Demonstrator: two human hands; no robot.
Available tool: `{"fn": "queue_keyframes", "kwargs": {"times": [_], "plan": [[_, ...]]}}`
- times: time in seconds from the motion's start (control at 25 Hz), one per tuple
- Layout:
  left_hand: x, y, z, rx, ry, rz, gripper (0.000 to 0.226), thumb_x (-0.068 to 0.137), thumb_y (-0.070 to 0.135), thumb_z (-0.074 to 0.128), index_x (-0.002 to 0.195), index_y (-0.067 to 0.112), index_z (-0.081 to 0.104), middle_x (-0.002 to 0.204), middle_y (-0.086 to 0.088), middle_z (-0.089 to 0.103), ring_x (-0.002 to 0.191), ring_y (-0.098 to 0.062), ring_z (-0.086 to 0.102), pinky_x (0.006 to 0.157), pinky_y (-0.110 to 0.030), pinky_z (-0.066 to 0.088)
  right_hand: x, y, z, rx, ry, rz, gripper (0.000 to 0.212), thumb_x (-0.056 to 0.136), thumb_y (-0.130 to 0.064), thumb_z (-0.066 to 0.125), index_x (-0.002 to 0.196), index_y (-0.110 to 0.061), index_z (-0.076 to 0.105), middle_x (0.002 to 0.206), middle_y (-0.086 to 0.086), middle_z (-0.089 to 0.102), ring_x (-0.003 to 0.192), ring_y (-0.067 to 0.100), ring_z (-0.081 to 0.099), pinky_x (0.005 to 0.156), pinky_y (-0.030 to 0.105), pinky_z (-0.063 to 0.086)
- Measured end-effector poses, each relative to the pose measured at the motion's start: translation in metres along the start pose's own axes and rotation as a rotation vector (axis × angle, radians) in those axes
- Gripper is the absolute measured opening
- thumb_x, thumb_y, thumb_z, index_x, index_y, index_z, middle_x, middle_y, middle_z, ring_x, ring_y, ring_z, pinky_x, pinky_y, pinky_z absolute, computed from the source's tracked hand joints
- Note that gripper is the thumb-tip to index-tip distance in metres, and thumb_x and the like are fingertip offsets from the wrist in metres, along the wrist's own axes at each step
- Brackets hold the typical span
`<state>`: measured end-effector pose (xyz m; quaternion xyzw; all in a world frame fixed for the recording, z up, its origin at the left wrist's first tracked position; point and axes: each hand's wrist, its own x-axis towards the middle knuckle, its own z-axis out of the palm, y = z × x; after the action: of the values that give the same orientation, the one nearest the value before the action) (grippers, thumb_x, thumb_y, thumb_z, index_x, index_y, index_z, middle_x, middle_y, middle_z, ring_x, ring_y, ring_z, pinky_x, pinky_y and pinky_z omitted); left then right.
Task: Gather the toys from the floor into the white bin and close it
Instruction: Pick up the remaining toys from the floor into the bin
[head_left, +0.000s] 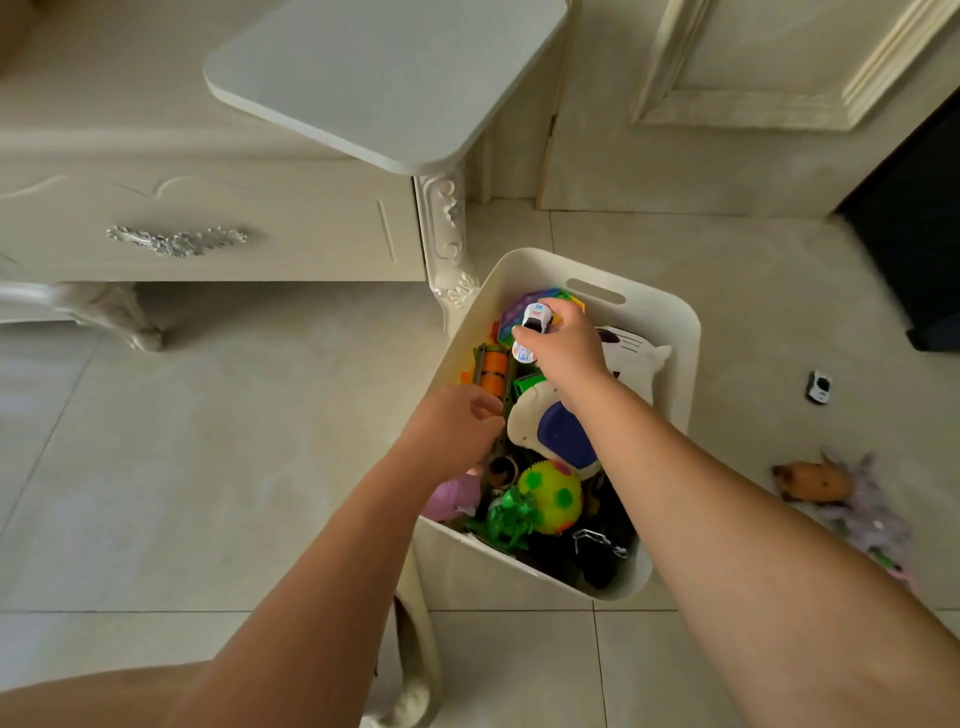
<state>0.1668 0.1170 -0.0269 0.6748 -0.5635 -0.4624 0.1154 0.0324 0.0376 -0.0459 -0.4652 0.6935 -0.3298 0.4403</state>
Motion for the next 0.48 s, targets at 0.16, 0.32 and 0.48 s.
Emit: {"fn": "queue_keyframes", "kwargs": {"times": [0.16,0.32,0.48], "plan": [[0.006,0.007,0.002,-0.103,0.055,-0.031,0.025,0.094,0.023,0.051,0.115,0.026,0.063,0.105,-0.002,0.067,0.077,-0.019,0.07,0.069,-0.028,0.06,0.018,0.0,0.007,0.053,-0.098,0.058,0.055,0.093,-0.016,0.059,0.144,-0.021,0.041,0.136,0.005,0.055,0.121,0.023,0.057,0.102,0.039,0.048],[0.011,0.025,0.012,-0.161,0.114,-0.003,0.027,0.093,0.019,0.049,0.114,0.026,0.063,0.107,-0.001,0.067,0.089,-0.021,0.068,0.08,-0.038,0.06,0.005,0.011,-0.018,0.25,-0.092,0.095,0.047,0.098,-0.006,0.046,0.143,-0.019,0.044,0.134,0.005,0.056,0.118,0.02,0.059,0.101,0.036,0.05],[0.006,0.054,0.037,-0.217,0.111,0.078,0.023,0.093,0.017,0.049,0.107,0.028,0.064,0.108,-0.002,0.068,0.085,-0.02,0.068,0.074,-0.042,0.061,-0.026,0.025,-0.067,0.371,0.093,0.128,0.03,0.092,-0.002,0.049,0.115,-0.016,0.064,0.095,0.006,0.071,0.085,0.017,0.069,0.076,0.026,0.058]]}}
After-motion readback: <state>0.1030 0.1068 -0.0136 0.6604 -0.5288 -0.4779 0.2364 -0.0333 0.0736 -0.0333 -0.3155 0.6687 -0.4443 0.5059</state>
